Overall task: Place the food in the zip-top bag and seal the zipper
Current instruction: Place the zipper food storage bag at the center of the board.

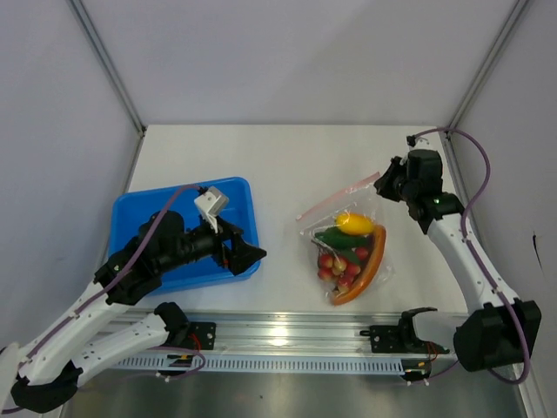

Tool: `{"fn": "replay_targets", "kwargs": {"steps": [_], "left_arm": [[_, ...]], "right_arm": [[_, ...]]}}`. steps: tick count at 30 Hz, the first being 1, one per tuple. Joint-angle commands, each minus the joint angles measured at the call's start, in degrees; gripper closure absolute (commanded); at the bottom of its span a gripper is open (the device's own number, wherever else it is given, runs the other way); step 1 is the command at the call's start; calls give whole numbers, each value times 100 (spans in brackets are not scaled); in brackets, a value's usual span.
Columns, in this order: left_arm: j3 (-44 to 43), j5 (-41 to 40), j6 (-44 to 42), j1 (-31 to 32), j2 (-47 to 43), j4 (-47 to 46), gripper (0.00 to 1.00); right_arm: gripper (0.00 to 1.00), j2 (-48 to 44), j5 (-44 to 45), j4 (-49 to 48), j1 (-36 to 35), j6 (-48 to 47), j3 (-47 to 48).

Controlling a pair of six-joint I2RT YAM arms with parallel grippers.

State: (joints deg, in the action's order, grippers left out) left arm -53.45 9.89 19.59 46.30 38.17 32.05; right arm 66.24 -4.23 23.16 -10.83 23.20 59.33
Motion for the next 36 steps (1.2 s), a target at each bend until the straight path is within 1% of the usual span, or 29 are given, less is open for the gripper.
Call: {"fn": "replay_targets", "kwargs": {"steps": [1,3,6,8,11,14,15,19,20,21,22,23,25,26,27,28,29,31,33,35,36], "left_arm": [[98,408,316,-34,-91,-235,0],[168,531,387,-34,-134,-252,0],[370,602,484,-34,-301,-252,1],[414,619,484,-34,-441,-200,1],[432,619,458,-34,-512,-77,1],[397,628,414,-34,-521,2,1],[388,637,414,-34,-530,3,0],[362,655,396,-34,-574,3,1],[370,663,396,-34,-565,11,1],[353,672,387,-34,-548,11,1],[353,672,396,-34,-530,11,0],[353,672,387,-25,-530,20,1],[379,602,396,-34,-504,20,0],[405,567,413,-34,-486,20,0],[440,480,440,-34,-486,20,1],[476,453,466,-25,-460,3,1],[485,426,492,-34,-434,-15,0],[502,408,528,-34,-337,-67,0],[511,443,554,-34,-284,-146,0],[572,496,589,-34,-170,-313,1],[573,514,598,-25,-135,-349,1]], "right_arm": [[100,423,695,-514,99,-245,692],[100,888,922,-523,108,-333,860],[100,1389,1326,-575,151,-518,1133],[100,1619,1442,-541,230,-597,1386],[100,2085,1565,-400,327,-641,1773],[100,2630,1968,65,345,-676,2256],[100,2727,2066,284,353,-659,2328],[100,2869,2286,400,380,-554,2241],[95,2860,2234,400,389,-545,2215],[88,2842,2207,391,389,-545,2171],[77,2842,2181,391,389,-545,2170],[63,2842,2189,443,389,-536,2179],[52,2772,2190,470,389,-518,2197],[37,2676,2233,496,389,-501,2197],[27,2605,2251,584,389,-483,2197],[5,2535,2268,646,389,-431,2188],[0,2369,2277,820,371,-404,2188],[1,2158,2330,1006,328,-291,2075],[0,1675,2339,1112,257,-229,1838],[1,1332,2295,1321,152,16,1391],[1,991,2260,1393,117,113,1232]]}}
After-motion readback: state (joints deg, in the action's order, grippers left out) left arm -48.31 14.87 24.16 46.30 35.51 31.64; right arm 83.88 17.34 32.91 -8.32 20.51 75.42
